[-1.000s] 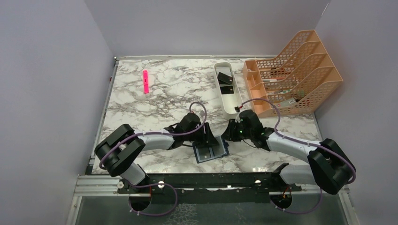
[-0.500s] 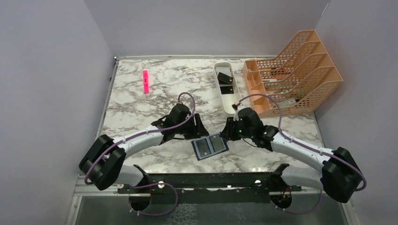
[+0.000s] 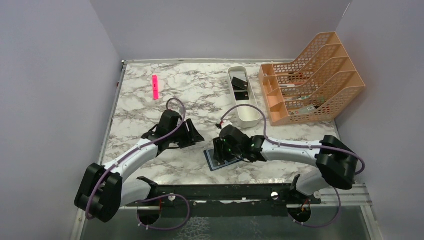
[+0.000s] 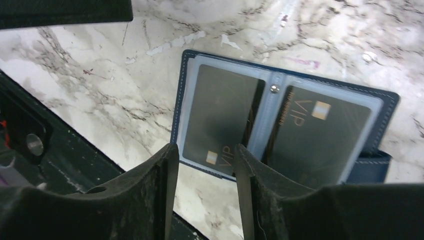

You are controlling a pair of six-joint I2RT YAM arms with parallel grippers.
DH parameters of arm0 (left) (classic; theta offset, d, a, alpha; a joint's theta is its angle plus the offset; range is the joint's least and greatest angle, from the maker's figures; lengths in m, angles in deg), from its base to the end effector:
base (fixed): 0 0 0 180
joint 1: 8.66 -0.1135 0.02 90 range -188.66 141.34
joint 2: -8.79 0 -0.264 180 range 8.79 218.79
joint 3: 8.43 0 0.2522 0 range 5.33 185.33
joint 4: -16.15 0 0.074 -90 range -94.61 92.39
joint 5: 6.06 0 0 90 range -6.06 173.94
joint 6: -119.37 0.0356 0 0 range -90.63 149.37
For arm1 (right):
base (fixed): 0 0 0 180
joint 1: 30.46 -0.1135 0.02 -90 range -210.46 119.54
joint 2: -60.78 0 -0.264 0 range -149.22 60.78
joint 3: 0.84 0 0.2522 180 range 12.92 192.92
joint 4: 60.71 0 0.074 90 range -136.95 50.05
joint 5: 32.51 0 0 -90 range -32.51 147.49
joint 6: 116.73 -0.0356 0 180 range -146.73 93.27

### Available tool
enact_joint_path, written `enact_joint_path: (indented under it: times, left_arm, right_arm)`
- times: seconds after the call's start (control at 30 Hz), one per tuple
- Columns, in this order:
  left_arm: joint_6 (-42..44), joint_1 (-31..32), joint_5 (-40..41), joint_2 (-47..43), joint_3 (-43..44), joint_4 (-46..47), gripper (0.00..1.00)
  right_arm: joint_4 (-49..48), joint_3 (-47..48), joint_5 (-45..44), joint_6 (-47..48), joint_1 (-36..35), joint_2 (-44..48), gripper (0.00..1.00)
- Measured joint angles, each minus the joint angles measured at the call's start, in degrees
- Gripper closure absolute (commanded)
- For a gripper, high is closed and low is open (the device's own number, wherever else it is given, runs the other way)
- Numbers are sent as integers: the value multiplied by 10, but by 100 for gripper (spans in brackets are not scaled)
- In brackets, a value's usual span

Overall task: Put the credit cards into the card holder
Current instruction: Insert the credit card into the card holder, then turn over the card slot in the card holder.

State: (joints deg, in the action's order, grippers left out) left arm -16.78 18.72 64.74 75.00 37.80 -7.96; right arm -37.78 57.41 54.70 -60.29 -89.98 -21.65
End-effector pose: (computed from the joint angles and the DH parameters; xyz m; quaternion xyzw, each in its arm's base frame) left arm 0.1969 -0.1152 0.1940 -0.0839 0.9064 -0.3532 0.2161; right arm 0.1485 0.2489 0.1916 -0.2003 0.9087 0.2497 0.2679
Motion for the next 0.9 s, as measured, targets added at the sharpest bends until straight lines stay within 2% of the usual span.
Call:
enact_joint_path:
  times: [0.07,0.1,0.3,0.67,0.7,0.73,0.77,0.9]
  left_arm:
    - [1,-19,-13,-1,-11,2,44]
    - [1,-29,-21,-1,-20,6,44]
    - [0,-42,-53,7,-47,10,44]
    - [3,-45,-64,7,-47,18,44]
    - [3,-45,-64,7,-47,19,44]
    - [4,-45,-64,8,-47,20,44]
    - [4,-45,-64,8,-47,21,44]
    - [4,-45,-65,14,-50,29,44]
  right_arm:
    - [2,21,-16,3,-16,-30,35]
    - [4,28,-21,5,-21,-41,33]
    - [32,79,-54,28,-31,-105,33]
    - [42,95,-58,47,-32,-141,31]
    - [42,96,-58,48,-32,-142,28]
    - [42,97,-58,48,-33,-143,5]
    - [42,98,-58,48,-34,-144,0]
    - [35,105,-59,50,-39,-150,1]
